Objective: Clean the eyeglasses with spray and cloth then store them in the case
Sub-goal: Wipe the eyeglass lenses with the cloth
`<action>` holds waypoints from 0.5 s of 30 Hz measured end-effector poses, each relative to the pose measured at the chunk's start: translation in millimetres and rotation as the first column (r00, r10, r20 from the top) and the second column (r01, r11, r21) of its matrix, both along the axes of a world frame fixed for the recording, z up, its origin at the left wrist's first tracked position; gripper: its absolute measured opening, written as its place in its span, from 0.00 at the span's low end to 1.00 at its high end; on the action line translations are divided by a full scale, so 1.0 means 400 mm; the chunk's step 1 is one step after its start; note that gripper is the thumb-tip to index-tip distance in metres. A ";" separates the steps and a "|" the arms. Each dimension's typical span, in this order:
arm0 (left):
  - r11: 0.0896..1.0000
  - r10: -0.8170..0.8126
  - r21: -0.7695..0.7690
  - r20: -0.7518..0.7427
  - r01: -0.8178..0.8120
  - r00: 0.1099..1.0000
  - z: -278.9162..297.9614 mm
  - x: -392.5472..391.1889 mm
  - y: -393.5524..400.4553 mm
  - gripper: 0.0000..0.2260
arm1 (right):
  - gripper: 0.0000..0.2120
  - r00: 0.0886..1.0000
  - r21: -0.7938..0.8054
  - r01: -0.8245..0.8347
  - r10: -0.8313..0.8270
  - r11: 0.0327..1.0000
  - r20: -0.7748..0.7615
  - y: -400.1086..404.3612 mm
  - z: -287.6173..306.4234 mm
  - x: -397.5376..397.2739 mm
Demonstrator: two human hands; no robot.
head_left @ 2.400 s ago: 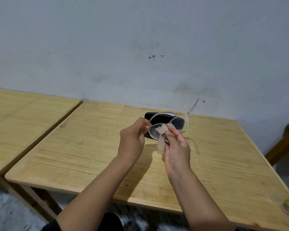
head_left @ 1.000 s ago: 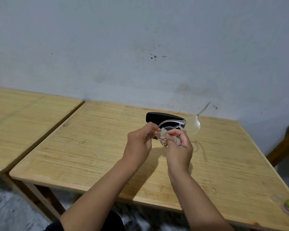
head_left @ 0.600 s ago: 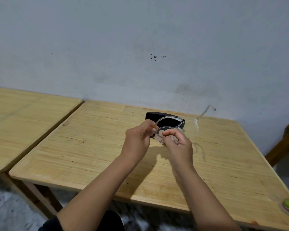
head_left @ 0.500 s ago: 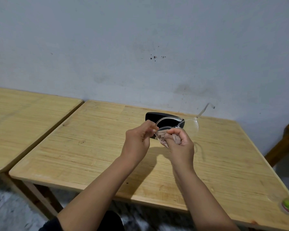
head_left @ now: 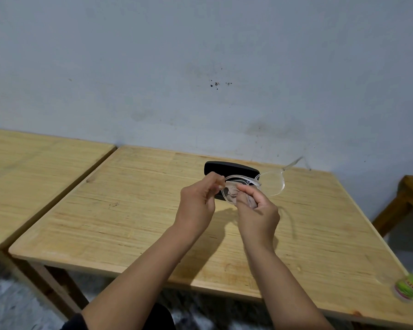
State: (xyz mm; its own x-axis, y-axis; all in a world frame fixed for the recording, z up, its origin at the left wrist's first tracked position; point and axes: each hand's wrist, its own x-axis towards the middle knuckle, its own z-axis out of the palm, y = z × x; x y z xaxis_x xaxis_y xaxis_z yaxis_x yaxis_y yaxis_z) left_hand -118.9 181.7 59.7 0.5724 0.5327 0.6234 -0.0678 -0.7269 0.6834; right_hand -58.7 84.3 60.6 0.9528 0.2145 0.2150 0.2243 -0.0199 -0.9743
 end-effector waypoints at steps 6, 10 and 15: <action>0.997 -0.035 -0.066 -0.025 0.034 0.999 -0.009 0.009 -0.051 0.17 | 0.07 0.969 0.258 0.172 -0.117 0.951 -0.217 0.025 -0.007 -0.021; 0.993 -0.064 -0.104 -0.041 0.059 0.997 -0.009 0.007 -0.066 0.15 | 0.07 0.950 0.305 0.137 -0.037 0.942 -0.311 0.028 0.003 -0.023; 0.996 -0.063 -0.069 -0.020 0.062 0.998 0.007 0.001 -0.039 0.20 | 0.08 0.976 0.171 -0.051 0.086 0.984 -0.199 0.015 0.008 -0.006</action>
